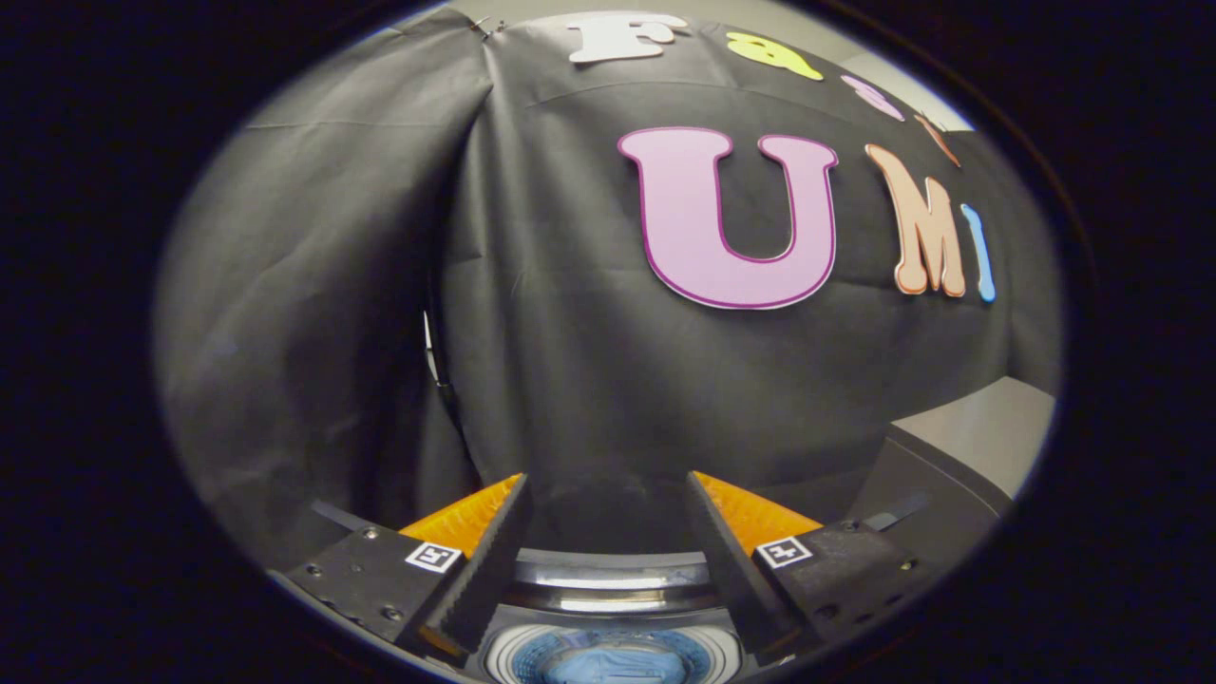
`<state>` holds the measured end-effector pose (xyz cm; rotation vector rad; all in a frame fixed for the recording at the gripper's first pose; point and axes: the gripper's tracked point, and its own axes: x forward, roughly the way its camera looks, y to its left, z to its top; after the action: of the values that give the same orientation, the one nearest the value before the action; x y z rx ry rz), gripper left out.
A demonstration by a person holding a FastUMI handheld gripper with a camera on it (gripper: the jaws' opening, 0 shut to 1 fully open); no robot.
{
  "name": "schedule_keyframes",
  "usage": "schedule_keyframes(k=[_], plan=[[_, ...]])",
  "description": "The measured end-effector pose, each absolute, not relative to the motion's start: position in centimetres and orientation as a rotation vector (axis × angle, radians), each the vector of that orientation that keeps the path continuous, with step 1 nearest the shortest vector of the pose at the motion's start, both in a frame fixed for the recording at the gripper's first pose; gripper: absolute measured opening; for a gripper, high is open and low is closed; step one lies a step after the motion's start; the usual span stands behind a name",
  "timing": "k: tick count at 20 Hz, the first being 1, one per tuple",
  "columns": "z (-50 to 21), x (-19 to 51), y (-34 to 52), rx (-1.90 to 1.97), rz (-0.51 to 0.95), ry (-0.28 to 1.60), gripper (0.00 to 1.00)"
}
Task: Put the clothes into the washing machine and then close the washing machine lid.
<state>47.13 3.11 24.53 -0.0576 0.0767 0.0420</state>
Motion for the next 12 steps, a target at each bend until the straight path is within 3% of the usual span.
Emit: schedule_keyframes(k=[12], plan=[[24.76,46.79,3.54,-0.053,0.099,0.018,0.98]])
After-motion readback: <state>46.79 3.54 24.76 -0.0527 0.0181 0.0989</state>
